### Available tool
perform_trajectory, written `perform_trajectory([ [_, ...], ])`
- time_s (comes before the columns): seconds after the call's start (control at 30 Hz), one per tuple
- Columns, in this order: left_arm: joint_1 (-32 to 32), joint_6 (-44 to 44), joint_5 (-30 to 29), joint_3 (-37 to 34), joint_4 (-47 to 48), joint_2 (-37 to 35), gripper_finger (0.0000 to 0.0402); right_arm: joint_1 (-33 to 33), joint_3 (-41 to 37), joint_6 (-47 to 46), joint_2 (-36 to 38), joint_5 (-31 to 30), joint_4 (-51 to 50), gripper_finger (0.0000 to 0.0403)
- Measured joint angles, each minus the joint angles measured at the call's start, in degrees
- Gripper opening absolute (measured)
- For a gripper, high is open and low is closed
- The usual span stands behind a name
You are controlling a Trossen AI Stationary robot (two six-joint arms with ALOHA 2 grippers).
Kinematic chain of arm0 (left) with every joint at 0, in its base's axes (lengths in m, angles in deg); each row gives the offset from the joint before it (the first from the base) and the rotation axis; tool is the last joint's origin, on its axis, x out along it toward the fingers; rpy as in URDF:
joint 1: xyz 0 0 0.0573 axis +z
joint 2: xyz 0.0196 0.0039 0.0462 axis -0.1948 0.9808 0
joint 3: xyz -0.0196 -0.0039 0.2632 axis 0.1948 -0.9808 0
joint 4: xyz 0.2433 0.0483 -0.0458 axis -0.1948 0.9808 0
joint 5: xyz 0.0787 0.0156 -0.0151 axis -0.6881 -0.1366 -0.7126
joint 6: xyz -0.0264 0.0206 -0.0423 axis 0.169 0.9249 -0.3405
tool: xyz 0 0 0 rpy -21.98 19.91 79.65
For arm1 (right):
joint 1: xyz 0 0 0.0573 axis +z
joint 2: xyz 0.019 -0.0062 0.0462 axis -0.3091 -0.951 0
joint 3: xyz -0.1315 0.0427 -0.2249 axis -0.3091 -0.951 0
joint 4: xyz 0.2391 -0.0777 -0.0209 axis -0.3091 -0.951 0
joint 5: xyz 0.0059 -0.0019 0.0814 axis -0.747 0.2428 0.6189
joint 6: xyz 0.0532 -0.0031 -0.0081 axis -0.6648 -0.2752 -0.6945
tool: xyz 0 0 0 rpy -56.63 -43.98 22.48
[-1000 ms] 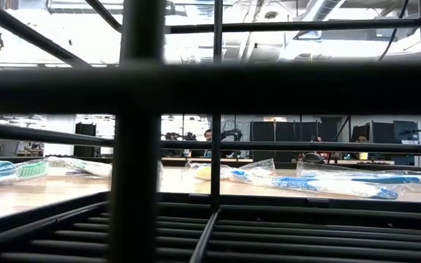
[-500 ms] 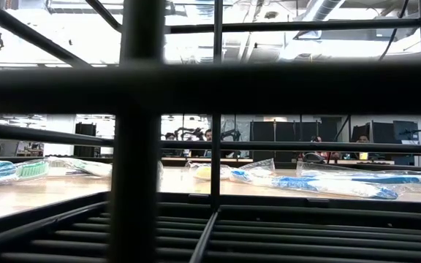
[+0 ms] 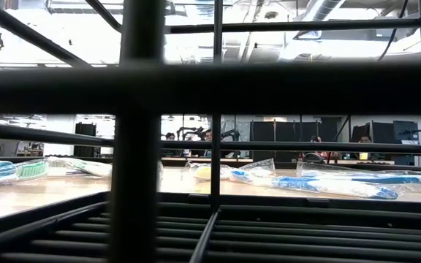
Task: Pick & Place toothbrushing station
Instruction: Put the right blue mouthwash into the black mesh organizer
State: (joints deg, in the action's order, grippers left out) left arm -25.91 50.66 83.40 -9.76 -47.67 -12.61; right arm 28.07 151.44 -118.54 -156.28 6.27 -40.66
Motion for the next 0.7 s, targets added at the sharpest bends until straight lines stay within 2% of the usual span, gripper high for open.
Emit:
perform_trajectory([
  [0.47,0.00,-0.65,0.09,0.00,0.17,0.00,0.0168,0.04,0.00,-0.06,0.00,0.14,0.55,0.0145],
  [0.7,0.00,-2.41,-0.01,0.00,0.23,0.00,0.0123,0.04,0.00,-0.04,0.00,0.26,0.69,0.0148],
])
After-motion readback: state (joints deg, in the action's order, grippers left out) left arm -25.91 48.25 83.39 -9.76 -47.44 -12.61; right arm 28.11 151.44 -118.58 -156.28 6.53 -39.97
